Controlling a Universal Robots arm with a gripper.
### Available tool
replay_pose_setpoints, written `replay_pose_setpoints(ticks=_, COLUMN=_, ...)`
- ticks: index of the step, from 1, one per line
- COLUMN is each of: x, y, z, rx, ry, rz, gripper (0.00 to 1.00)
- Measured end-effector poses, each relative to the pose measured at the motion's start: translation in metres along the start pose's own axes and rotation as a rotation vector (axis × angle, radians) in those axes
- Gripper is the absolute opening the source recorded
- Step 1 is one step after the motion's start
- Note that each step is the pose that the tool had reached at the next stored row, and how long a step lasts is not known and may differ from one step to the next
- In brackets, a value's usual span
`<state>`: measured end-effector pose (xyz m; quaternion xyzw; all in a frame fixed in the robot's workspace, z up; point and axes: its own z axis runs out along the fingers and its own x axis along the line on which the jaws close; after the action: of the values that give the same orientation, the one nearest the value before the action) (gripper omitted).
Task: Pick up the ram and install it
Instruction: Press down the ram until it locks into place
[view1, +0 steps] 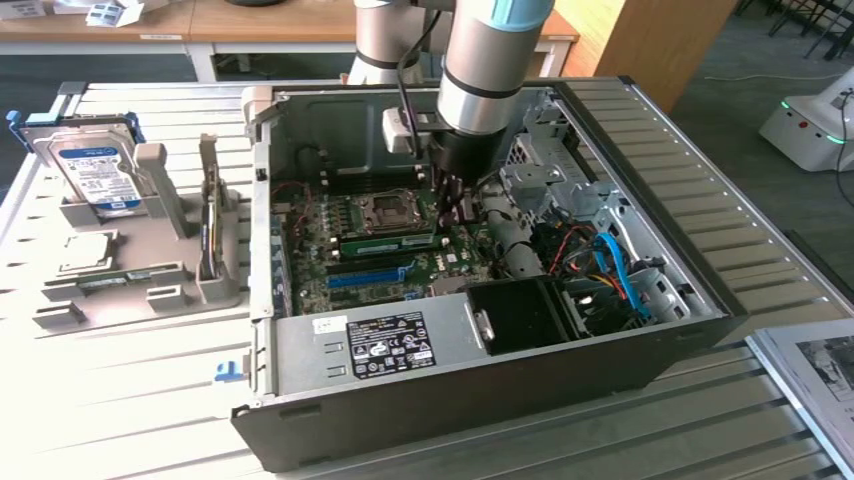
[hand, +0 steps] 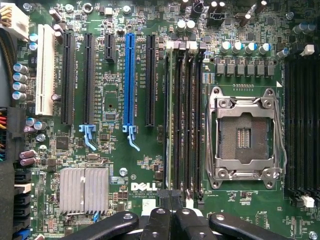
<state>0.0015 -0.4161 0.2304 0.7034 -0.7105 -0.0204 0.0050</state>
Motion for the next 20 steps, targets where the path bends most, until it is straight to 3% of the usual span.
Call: replay_pose_setpoints(ticks=20, x=-0.0048, y=0.0, z=0.002, rx=-0.0001, ry=0.0005, rz=0.0, gripper=0.1)
